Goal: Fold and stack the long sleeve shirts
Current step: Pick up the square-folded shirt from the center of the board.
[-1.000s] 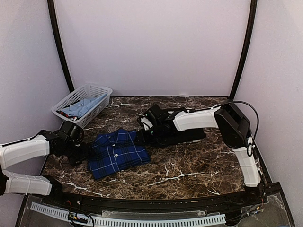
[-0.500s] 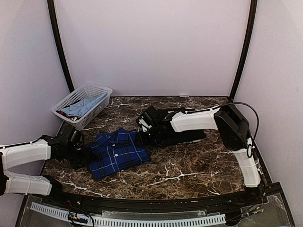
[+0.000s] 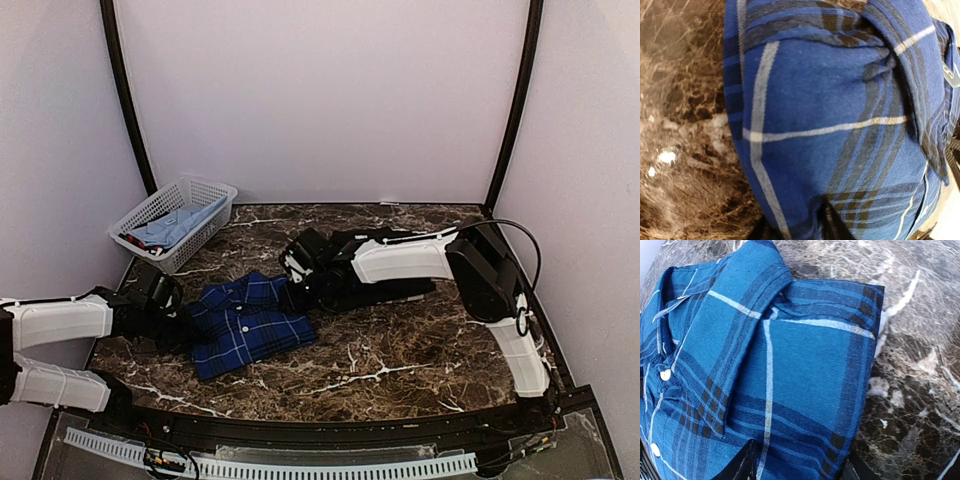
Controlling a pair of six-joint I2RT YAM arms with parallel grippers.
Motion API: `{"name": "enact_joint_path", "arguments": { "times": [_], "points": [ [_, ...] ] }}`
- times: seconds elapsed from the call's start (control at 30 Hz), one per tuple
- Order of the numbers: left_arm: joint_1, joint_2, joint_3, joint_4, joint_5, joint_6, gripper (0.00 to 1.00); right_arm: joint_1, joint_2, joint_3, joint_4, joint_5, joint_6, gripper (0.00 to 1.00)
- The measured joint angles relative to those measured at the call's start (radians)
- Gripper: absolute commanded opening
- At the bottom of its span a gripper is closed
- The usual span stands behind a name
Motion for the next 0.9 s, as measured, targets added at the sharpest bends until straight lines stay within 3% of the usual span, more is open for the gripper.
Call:
{"name": "enact_joint_path", "arguments": {
  "times": [0.1, 0.27, 0.37, 0.9],
  "points": [
    [0.000, 0.000, -0.001, 0.000, 0.013, -0.008, 0.17, 0.006, 0.008, 0.011, -0.005, 0.000, 0.002, 0.38],
    [0.000, 0.000, 0.000, 0.003, 0.035, -0.019, 0.03, 0.015, 0.033, 0.048, -0.023, -0.002, 0.012, 0.10],
    [0.000, 0.000, 0.000, 0.005, 0.045, -0.029, 0.00, 0.019, 0.047, 0.071, -0.044, 0.000, 0.012, 0.00],
    [0.001, -0.069, 0.134, -0.095, 0.058, 0.000, 0.00, 0.038, 0.058, 0.252, -0.208, 0.041, -0.019, 0.00]
  ]
}}
